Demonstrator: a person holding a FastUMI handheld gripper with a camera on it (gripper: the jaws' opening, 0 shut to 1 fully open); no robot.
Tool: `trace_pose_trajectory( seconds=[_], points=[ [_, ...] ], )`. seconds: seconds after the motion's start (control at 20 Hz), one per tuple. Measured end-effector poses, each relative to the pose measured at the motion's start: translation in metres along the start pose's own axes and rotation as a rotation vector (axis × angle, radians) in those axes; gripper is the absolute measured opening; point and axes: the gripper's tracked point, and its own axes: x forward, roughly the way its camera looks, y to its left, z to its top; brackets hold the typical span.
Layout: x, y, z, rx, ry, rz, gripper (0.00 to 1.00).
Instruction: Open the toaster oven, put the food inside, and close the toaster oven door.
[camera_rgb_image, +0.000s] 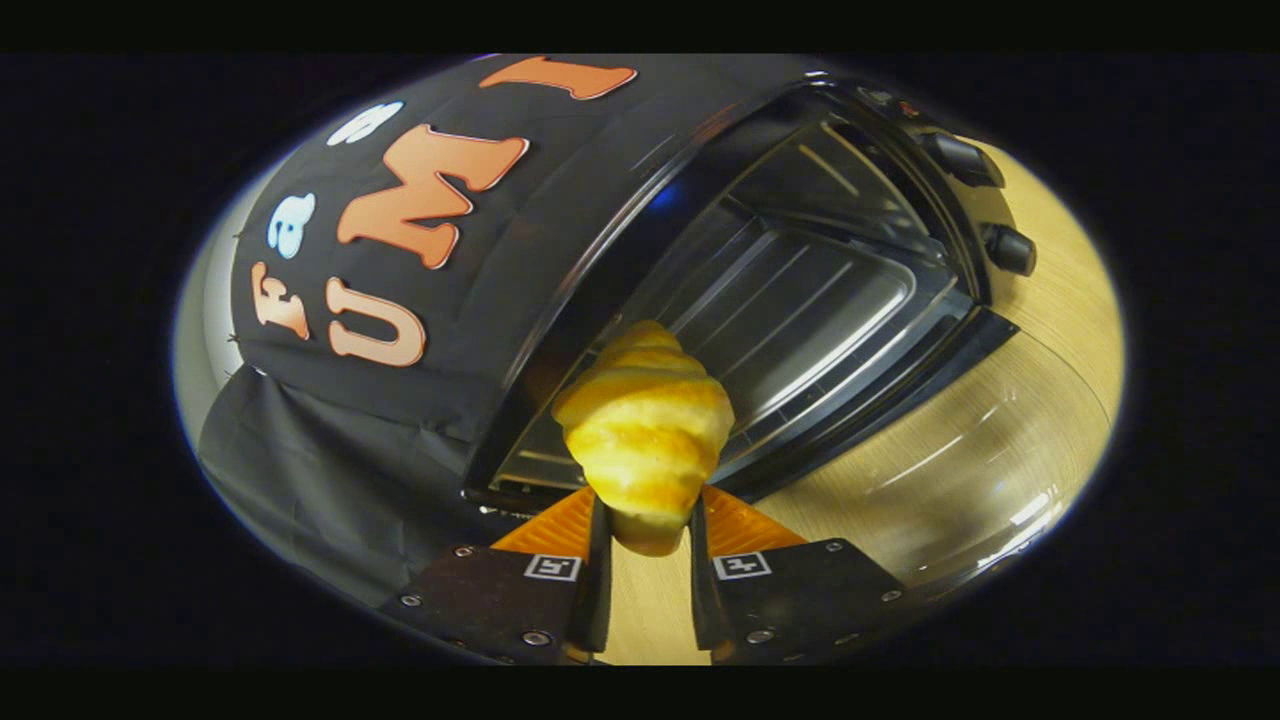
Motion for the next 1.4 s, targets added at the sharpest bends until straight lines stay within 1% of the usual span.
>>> trace_pose_trajectory(
  seconds=[0.15,0.25,0.4,0.45,0.55,0.6,0.7,0.75,0.8,0.85,0.9,1.05,1.25,1.4],
  points=[
    [0.011,-0.002,0.019,0.021,-0.057,-0.004,0.34],
    [0.019,-0.004,0.016,0.014,-0.057,-0.016,0.33],
    [0.030,-0.004,0.020,0.014,-0.075,-0.014,0.38],
    [0.028,-0.002,0.021,0.022,-0.081,-0.014,0.45],
    [0.026,-0.001,0.018,0.005,-0.085,-0.022,0.51],
    [0.025,-0.003,0.018,-0.014,-0.090,-0.035,0.52],
    [0.018,-0.004,0.020,-0.048,-0.110,-0.049,0.53],
    [0.015,-0.005,0.022,-0.053,-0.116,-0.052,0.56],
    [0.012,-0.006,0.022,-0.056,-0.119,-0.049,0.59],
    [0.010,-0.005,0.022,-0.061,-0.122,-0.052,0.66],
    [0.008,-0.004,0.022,-0.072,-0.127,-0.052,0.70],
    [-0.004,-0.003,0.015,-0.125,-0.127,-0.065,0.97],
    [-0.032,-0.006,0.006,-0.228,-0.131,-0.095,0.98],
    [-0.057,-0.013,0.000,-0.272,-0.144,-0.116,0.98]
  ],
)
